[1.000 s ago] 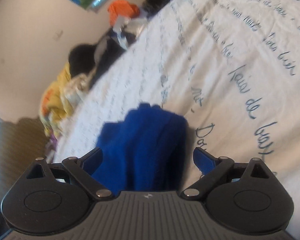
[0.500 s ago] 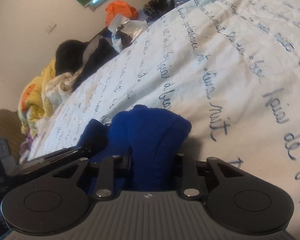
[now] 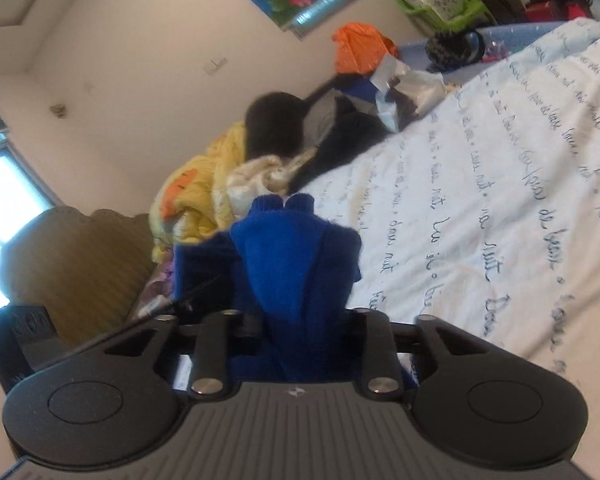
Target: Fold small clothes
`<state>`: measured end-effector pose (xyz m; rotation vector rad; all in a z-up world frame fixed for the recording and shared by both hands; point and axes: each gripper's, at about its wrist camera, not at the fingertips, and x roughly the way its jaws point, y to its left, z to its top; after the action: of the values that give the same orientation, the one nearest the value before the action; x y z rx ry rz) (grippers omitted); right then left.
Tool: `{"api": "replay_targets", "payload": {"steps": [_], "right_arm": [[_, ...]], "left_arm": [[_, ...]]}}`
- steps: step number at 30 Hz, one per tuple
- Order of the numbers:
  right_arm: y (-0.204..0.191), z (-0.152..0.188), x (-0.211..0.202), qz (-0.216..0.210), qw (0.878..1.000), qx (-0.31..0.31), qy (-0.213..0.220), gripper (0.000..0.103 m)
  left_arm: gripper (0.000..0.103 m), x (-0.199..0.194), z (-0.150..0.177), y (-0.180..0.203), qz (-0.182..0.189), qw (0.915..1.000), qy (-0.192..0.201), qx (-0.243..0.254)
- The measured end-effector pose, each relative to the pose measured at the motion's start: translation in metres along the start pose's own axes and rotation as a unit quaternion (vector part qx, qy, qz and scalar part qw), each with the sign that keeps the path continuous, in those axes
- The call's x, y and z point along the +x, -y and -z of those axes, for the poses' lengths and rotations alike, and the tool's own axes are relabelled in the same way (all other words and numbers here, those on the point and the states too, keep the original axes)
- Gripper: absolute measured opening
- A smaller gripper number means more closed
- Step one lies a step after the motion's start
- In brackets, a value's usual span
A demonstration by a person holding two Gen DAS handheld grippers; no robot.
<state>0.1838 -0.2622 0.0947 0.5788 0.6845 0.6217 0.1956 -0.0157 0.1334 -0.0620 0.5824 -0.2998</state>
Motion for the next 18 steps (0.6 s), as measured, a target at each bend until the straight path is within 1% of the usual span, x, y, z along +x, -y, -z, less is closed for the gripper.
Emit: {"api": "replay_targets", "payload": {"steps": [1,2,3,4,5,6,7,8,9,11,12,13,14,15,16,17,18], "right_arm": [[0.004,-0.005,0.013,0.032,0.999,0.005,-0.017,0.074],[0.011,-0.004,0.019,0.07,0.997,0.023,-0.031,0.076],[0.02,0.001,0.017,0.078,0.995,0.04,-0.04,0.076],[0.024,0.01,0.01,0.058,0.996,0.043,-0.044,0.076],[0.029,0.022,-0.002,0.037,0.998,0.04,-0.044,0.075],[0.035,0.036,-0.012,0.03,0.998,0.039,-0.044,0.074],[0.043,0.05,-0.022,0.039,0.997,0.044,-0.048,0.075],[0.052,0.061,-0.028,0.051,0.996,0.056,-0.057,0.076],[0.06,0.071,-0.03,0.059,0.993,0.071,-0.07,0.076],[0.072,0.09,-0.025,0.068,0.988,0.09,-0.105,0.075],[0.07,0.096,-0.025,0.059,0.99,0.082,-0.099,0.074],[0.067,0.098,-0.022,0.061,0.99,0.079,-0.098,0.073],[0.063,0.099,-0.018,0.059,0.99,0.076,-0.098,0.072],[0.06,0.098,-0.011,0.055,0.99,0.072,-0.108,0.056],[0.058,0.098,0.0,0.057,0.988,0.068,-0.125,0.025],[0.056,0.097,0.01,0.065,0.987,0.062,-0.136,0.019],[0.052,0.095,0.015,0.066,0.987,0.049,-0.136,0.018]], "left_arm": [[0.036,0.008,0.0,-0.008,-0.02,0.9993,-0.027,-0.014],[0.037,0.005,0.006,-0.015,-0.031,0.9982,-0.041,-0.029],[0.041,-0.006,0.017,-0.019,-0.017,0.9986,-0.036,-0.034],[0.058,-0.022,0.036,-0.025,0.008,0.9989,-0.027,-0.038],[0.074,-0.035,0.053,-0.028,0.019,0.9986,-0.025,-0.043],[0.078,-0.045,0.073,-0.03,0.023,0.9979,-0.032,-0.051],[0.076,-0.05,0.091,-0.031,0.027,0.9967,-0.047,-0.06],[0.071,-0.052,0.106,-0.033,0.034,0.9943,-0.068,-0.075],[0.068,-0.051,0.121,-0.036,0.04,0.9899,-0.092,-0.1],[0.055,-0.043,0.145,-0.04,0.058,0.9768,-0.137,-0.154],[0.052,-0.038,0.152,-0.042,0.071,0.9709,-0.151,-0.172],[0.049,-0.039,0.155,-0.042,0.068,0.9719,-0.137,-0.179],[0.035,-0.035,0.154,-0.04,0.068,0.9707,-0.14,-0.183],[0.021,-0.028,0.151,-0.039,0.07,0.9691,-0.148,-0.184],[0.01,-0.022,0.148,-0.038,0.063,0.9685,-0.154,-0.185],[0.009,-0.018,0.143,-0.037,0.058,0.9695,-0.154,-0.181],[0.009,-0.017,0.135,-0.034,0.05,0.9725,-0.152,-0.169]]}}
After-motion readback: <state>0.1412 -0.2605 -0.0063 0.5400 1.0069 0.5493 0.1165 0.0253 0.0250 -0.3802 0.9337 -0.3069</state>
